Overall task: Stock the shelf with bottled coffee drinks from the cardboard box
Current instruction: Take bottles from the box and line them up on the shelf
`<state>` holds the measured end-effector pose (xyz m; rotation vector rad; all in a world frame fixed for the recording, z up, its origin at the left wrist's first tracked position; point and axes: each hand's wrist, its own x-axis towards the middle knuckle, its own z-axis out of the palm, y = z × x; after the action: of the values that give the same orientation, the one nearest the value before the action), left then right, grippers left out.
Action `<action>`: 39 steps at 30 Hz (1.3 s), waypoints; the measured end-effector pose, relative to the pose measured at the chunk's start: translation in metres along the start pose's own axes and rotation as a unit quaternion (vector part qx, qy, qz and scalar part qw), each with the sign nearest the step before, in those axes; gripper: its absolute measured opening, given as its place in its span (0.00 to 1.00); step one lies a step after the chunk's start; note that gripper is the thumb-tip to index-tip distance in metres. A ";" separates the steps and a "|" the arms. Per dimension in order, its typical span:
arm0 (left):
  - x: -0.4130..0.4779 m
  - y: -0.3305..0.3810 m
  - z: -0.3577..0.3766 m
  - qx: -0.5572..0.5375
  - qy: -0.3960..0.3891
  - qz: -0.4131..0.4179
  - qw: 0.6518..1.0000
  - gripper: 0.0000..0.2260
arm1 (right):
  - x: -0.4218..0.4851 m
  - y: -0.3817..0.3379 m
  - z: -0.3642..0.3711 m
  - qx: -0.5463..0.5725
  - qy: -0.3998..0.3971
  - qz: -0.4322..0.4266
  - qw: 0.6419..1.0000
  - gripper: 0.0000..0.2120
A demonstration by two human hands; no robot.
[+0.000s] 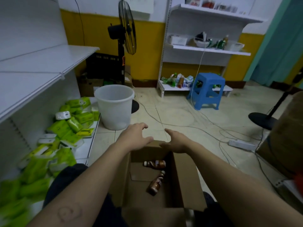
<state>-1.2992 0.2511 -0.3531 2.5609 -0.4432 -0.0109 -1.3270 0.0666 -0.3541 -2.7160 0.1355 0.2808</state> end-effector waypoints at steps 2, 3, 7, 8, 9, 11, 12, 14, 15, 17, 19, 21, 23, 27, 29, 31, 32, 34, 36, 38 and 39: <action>-0.006 -0.007 0.016 -0.005 -0.023 -0.016 1.000 0.27 | 0.004 0.011 0.017 0.008 -0.037 0.020 0.999 0.37; -0.009 -0.011 0.023 -0.003 -0.034 -0.023 0.999 0.27 | 0.007 0.017 0.023 0.022 -0.049 0.028 0.998 0.36; -0.009 -0.035 0.044 0.028 -0.072 -0.052 0.996 0.26 | 0.012 0.042 0.053 0.077 -0.077 0.052 0.993 0.34; -0.006 -0.040 0.048 0.037 -0.084 -0.059 0.994 0.26 | 0.012 0.047 0.062 0.084 -0.086 0.062 0.991 0.36; -0.003 -0.044 0.054 0.043 -0.096 -0.069 0.992 0.26 | 0.011 0.053 0.071 0.091 -0.093 0.073 0.989 0.38; 0.003 -0.047 0.069 0.040 -0.115 -0.087 0.989 0.26 | 0.012 0.064 0.085 0.112 -0.101 0.094 0.984 0.39; 0.006 -0.047 0.078 0.034 -0.126 -0.095 0.987 0.26 | 0.013 0.068 0.090 0.123 -0.104 0.101 0.982 0.39; 0.014 -0.047 0.100 0.019 -0.152 -0.105 0.983 0.25 | 0.019 0.077 0.098 0.138 -0.110 0.108 0.978 0.38; 0.018 -0.048 0.112 0.012 -0.164 -0.106 0.981 0.25 | 0.023 0.081 0.101 0.145 -0.113 0.110 0.977 0.37; 0.027 -0.050 0.134 0.007 -0.194 -0.110 0.975 0.26 | 0.031 0.091 0.108 0.156 -0.118 0.118 0.974 0.35; 0.037 -0.052 0.154 0.003 -0.227 -0.109 0.968 0.29 | 0.040 0.103 0.116 0.160 -0.129 0.131 0.970 0.35; 0.047 -0.053 0.172 -0.014 -0.252 -0.118 0.960 0.30 | 0.050 0.114 0.126 0.153 -0.150 0.146 0.966 0.37; 0.057 -0.057 0.191 -0.031 -0.262 -0.140 0.954 0.26 | 0.061 0.126 0.136 0.149 -0.170 0.158 0.961 0.39; 0.070 -0.072 0.232 -0.023 -0.289 -0.172 0.942 0.23 | 0.088 0.145 0.156 0.138 -0.196 0.172 0.955 0.40; 0.077 -0.083 0.253 -0.024 -0.304 -0.196 0.932 0.24 | 0.103 0.150 0.166 0.144 -0.195 0.175 0.954 0.37; 0.083 -0.097 0.274 -0.050 -0.313 -0.229 0.920 0.23 | 0.125 0.149 0.175 0.133 -0.189 0.160 0.960 0.35; 0.086 -0.103 0.283 -0.058 -0.314 -0.238 0.917 0.22 | 0.136 0.147 0.179 0.121 -0.184 0.145 0.965 0.33; 0.091 -0.116 0.302 -0.063 -0.311 -0.255 0.914 0.21 | 0.160 0.142 0.189 0.098 -0.178 0.111 0.973 0.30; 0.098 -0.128 0.324 -0.075 -0.307 -0.260 0.913 0.21 | 0.184 0.144 0.200 0.083 -0.182 0.097 0.975 0.26; 0.104 -0.138 0.345 -0.097 -0.308 -0.267 0.908 0.19 | 0.207 0.148 0.212 0.061 -0.212 0.104 0.970 0.25; 0.106 -0.143 0.355 -0.099 -0.310 -0.273 0.905 0.19 | 0.217 0.149 0.220 0.052 -0.231 0.111 0.965 0.25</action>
<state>-1.1888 0.1522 -0.7214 2.3458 0.0740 -1.0354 -1.1740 0.0077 -0.6561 -2.4547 0.3084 0.9322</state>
